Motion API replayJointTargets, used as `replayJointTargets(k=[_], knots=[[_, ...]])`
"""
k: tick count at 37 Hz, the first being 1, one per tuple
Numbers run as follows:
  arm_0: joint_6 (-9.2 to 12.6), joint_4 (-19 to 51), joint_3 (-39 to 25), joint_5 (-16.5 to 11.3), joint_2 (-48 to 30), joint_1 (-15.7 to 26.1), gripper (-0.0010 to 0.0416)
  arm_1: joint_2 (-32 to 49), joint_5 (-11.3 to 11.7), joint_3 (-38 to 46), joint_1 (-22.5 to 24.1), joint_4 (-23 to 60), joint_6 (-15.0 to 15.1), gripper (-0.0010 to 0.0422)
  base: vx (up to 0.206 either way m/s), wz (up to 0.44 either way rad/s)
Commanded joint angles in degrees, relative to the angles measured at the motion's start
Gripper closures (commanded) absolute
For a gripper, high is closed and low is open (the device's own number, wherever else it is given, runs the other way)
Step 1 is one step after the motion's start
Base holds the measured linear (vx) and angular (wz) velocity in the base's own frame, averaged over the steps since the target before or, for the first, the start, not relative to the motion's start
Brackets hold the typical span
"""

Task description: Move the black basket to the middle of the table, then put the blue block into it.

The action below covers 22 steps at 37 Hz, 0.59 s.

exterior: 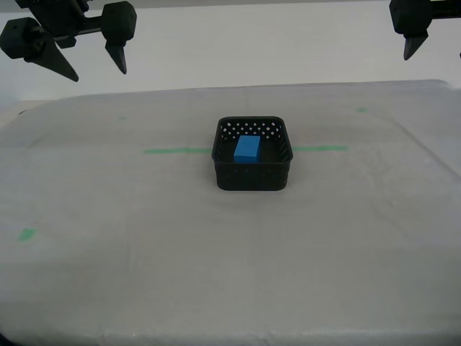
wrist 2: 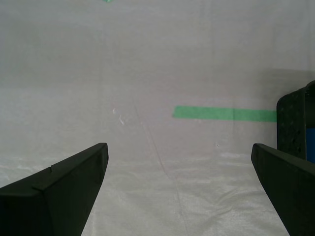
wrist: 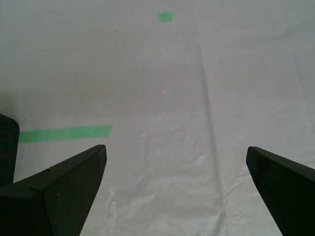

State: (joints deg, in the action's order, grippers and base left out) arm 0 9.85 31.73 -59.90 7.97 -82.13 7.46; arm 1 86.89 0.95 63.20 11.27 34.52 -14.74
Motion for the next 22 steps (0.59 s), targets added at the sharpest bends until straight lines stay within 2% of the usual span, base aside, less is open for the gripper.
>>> replayJointTargets(k=[1, 22], knots=[[0.02, -0.02, -0.04, -0.02, 0.02, 0.02, 0.0007, 0.00, 0.04, 0.00, 0.02, -0.04, 0.22, 0.0012, 0.000, 0.000], [0.02, -0.02, -0.04, -0.02, 0.02, 0.02, 0.0007, 0.00, 0.04, 0.00, 0.02, -0.04, 0.24, 0.0012, 0.000, 0.000]])
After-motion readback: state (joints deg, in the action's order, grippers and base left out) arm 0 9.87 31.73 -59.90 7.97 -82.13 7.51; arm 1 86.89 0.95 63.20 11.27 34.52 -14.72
